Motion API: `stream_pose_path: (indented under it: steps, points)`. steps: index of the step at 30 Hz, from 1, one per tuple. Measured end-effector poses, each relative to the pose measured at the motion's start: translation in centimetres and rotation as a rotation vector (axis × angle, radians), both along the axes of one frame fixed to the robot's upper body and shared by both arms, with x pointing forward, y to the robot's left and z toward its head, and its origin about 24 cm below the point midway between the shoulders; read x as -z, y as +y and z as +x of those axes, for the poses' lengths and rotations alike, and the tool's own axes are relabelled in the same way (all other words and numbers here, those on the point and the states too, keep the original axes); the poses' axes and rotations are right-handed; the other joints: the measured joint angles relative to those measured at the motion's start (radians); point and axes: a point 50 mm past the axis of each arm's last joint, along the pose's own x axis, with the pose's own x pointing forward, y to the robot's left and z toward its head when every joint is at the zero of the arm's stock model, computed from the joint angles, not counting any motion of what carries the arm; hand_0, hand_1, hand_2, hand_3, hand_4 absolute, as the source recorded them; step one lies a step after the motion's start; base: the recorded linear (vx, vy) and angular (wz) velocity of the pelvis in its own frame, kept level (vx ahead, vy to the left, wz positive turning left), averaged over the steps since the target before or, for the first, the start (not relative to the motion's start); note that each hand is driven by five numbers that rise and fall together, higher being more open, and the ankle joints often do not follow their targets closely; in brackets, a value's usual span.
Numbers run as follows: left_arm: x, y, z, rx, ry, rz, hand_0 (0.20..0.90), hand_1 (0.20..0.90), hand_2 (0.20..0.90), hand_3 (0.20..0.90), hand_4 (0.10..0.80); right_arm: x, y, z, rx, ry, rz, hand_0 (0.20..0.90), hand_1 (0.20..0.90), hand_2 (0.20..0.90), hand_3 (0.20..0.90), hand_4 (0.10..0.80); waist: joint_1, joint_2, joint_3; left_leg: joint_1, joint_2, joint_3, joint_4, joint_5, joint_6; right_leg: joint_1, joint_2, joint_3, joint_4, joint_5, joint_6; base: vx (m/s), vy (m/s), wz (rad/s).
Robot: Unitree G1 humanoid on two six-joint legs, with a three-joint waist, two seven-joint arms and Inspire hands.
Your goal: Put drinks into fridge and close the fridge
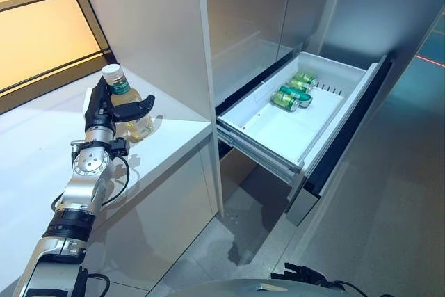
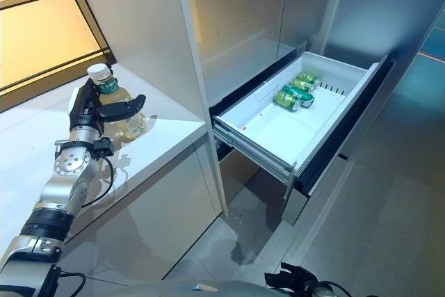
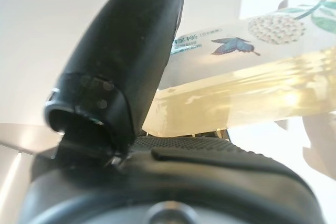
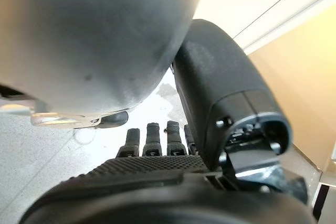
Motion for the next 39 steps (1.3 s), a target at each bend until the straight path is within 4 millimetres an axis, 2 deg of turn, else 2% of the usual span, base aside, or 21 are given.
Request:
stream_pose_path:
  steps: [6, 10, 13, 16, 22, 26, 32, 36, 39]
  points:
    - [0.3, -0.5, 0.1, 0.039, -0.010, -0.090, 0.300, 0.300, 0.300, 0.200, 0.100, -0.1, 0.0, 0.1, -0.004, -0.016, 0.003, 0.900, 0.900, 0.900, 0.900, 0.800, 0.003, 0.000, 0.000, 0.000, 0.000, 0.000, 0.000, 0.000, 0.000, -0.002, 0.000, 0.001, 0.002, 0.000, 0.000, 0.000, 0.001, -0.01]
    - [0.2, -1.2, 0.1, 0.088, -0.048, -0.170, 0.300, 0.300, 0.300, 0.200, 0.100, -1.0, 0.7, 1.6, -0.169, -0.130, -0.008, 0.900, 0.900, 0.900, 0.900, 0.800, 0.004, -0.003, 0.003, -0.004, 0.000, 0.000, 0.001, 0.000, 0.000, -0.006, 0.000, 0.001, 0.002, 0.000, 0.000, -0.029, -0.007, -0.01]
    - [-0.6, -2.6, 0.2, 0.158, -0.095, -0.188, 0.300, 0.300, 0.300, 0.200, 0.100, -2.1, 2.0, 3.2, -0.289, -0.228, 0.028, 0.900, 0.900, 0.900, 0.900, 0.800, 0.004, -0.018, 0.020, -0.005, 0.001, -0.002, 0.003, 0.000, 0.000, -0.007, 0.001, -0.001, 0.002, 0.000, 0.000, -0.043, -0.017, 0.00]
    - [-2.0, -4.9, 0.0, 0.294, -0.147, -0.160, 0.300, 0.300, 0.300, 0.200, 0.100, -3.8, 3.8, 5.2, -0.360, -0.354, 0.088, 0.900, 0.900, 0.900, 0.900, 0.800, 0.005, -0.029, 0.041, -0.007, 0.000, -0.002, 0.005, 0.000, 0.001, -0.008, 0.000, -0.001, 0.002, 0.000, 0.000, -0.058, -0.023, 0.01]
    - [-4.7, -9.3, -1.2, 0.624, -0.255, -0.052, 0.300, 0.300, 0.300, 0.200, 0.100, -9.2, 6.5, 9.6, -0.478, -0.657, 0.189, 0.900, 0.900, 0.900, 0.900, 0.800, -0.004, -0.032, 0.046, -0.014, 0.000, -0.003, 0.005, 0.000, 0.001, -0.010, 0.000, -0.002, 0.001, 0.000, 0.000, -0.060, -0.019, 0.00]
    - [-6.4, -11.6, -2.8, 0.845, -0.351, 0.048, 0.300, 0.300, 0.300, 0.200, 0.100, -14.3, 7.4, 12.6, -0.538, -0.874, 0.298, 0.900, 0.900, 0.900, 0.900, 0.800, -0.012, -0.026, 0.050, -0.013, 0.000, -0.003, 0.005, 0.000, 0.000, -0.010, 0.001, -0.002, 0.000, 0.000, 0.000, -0.056, -0.011, 0.00]
    - [-7.0, -12.6, -3.9, 1.007, -0.418, 0.124, 0.300, 0.300, 0.300, 0.200, 0.100, -21.2, 7.4, 15.7, -0.593, -1.112, 0.437, 0.900, 0.900, 0.900, 0.900, 0.800, -0.002, -0.014, 0.057, -0.012, 0.001, -0.008, 0.005, 0.000, 0.000, -0.010, 0.002, -0.002, 0.000, 0.000, 0.000, -0.043, -0.014, 0.02]
    - [-6.9, -12.9, -4.1, 1.072, -0.409, 0.151, 0.300, 0.300, 0.300, 0.200, 0.100, -24.1, 7.6, 16.8, -0.615, -1.189, 0.505, 0.900, 0.900, 0.900, 0.900, 0.800, 0.014, -0.011, 0.059, -0.014, 0.000, -0.010, 0.005, 0.000, 0.000, -0.010, 0.002, -0.002, -0.002, 0.000, 0.000, -0.021, -0.010, 0.00]
    - [-6.6, -13.3, -4.2, 1.105, -0.398, 0.155, 0.300, 0.300, 0.300, 0.200, 0.100, -25.4, 8.2, 16.8, -0.639, -1.222, 0.575, 0.900, 0.900, 0.900, 0.900, 0.800, 0.023, -0.011, 0.059, -0.015, -0.001, -0.013, 0.005, 0.000, 0.000, -0.008, 0.001, -0.004, -0.006, 0.000, 0.000, -0.013, -0.012, 0.02]
